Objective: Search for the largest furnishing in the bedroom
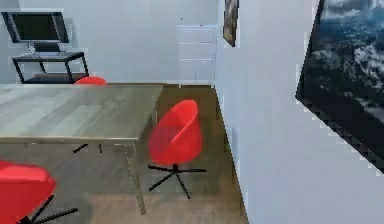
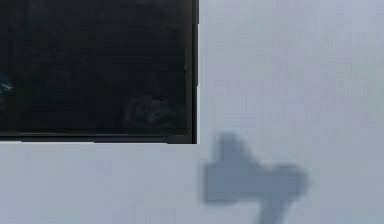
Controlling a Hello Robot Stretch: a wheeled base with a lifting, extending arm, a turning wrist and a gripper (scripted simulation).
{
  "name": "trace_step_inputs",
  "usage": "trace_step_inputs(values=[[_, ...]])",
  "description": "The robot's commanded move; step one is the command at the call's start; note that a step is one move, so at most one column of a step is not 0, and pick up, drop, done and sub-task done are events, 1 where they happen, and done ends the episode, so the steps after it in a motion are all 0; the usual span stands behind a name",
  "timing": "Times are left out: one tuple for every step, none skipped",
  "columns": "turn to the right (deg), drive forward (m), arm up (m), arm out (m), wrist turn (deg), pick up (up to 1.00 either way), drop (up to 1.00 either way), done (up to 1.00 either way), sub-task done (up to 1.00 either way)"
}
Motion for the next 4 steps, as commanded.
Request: trace_step_inputs(values=[[0.0, 0.4, 0.0, 0.0, 0.0, 0.0, 0.0, 0.0, 0.0], [-45.0, 0.0, 0.0, 0.0, 0.0, 0.0, 0.0, 0.0, 0.0], [-42.0, 0.0, 0.0, 0.0, 0.0, 0.0, 0.0, 0.0, 0.0], [0.0, 0.1, 0.0, 0.0, 0.0, 0.0, 0.0, 0.0, 0.0]])
